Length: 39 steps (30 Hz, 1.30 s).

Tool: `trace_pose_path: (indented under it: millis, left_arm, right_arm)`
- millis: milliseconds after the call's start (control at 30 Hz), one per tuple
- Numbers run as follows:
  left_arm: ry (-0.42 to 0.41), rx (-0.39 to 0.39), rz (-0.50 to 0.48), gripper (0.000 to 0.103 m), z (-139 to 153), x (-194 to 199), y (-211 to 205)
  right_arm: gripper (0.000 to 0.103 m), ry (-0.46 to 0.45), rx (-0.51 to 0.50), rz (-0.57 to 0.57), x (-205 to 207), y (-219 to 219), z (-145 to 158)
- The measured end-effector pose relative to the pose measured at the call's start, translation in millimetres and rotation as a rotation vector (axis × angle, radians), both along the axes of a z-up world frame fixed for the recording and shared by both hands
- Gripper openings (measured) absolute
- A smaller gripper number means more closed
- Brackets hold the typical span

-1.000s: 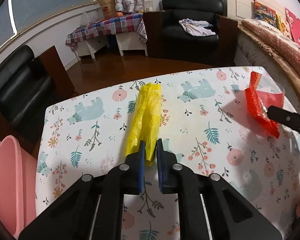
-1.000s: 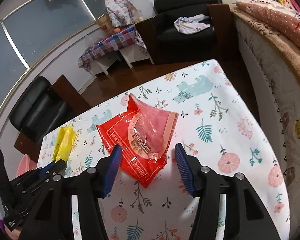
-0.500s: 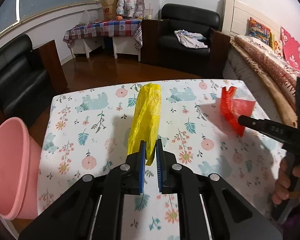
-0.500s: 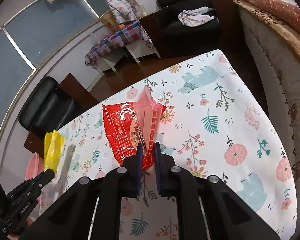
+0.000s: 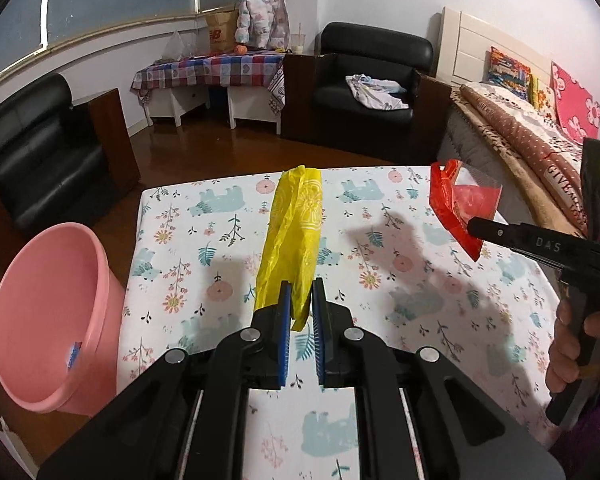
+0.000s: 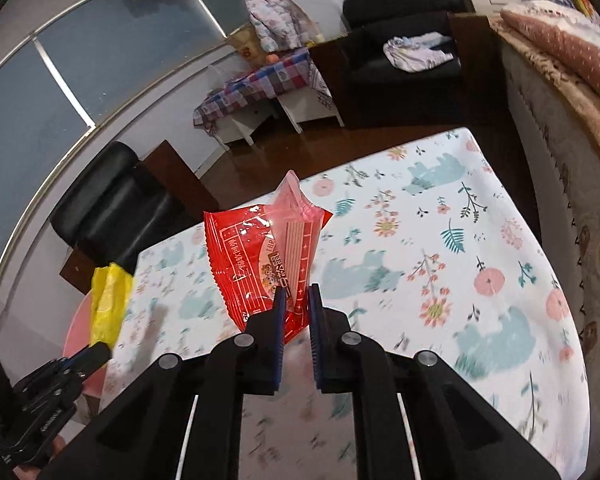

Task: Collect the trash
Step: 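Carry the yellow bag and red wrapper over the pink bin with both grippers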

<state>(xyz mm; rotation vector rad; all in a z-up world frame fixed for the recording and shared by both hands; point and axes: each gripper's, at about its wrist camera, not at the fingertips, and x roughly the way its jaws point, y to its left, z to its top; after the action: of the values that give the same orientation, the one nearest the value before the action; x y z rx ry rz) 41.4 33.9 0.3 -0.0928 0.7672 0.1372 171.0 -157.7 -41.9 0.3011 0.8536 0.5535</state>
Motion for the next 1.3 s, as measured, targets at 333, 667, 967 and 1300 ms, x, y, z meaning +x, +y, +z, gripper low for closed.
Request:
trace_pose_path:
  millis: [333,667,967,1300]
  left_arm:
    - [0.003,-0.022,-0.090,0.010,-5.5,-11.2,-11.6]
    - [-0.035,-0.044,-0.039,0.010,3.8,-33.5,16.1]
    - [-0.101,-0.041,0.096,0.010,28.9,-67.6,78.3]
    - [-0.114,0.009,0.285,0.010,38.6,-109.1,156.6]
  right_arm:
    - [0.011,-0.001,0.001,-0.019,-51.7,7.6,19.3]
    - [0.011,-0.036,-0.065,0.063,-72.2,60.3,33.2]
    - [0.011,-0.107,-0.059,0.179,-89.4,127.1,52.8]
    - [0.011,-0.129,-0.072,0.397,-108.4,236.6,71.7]
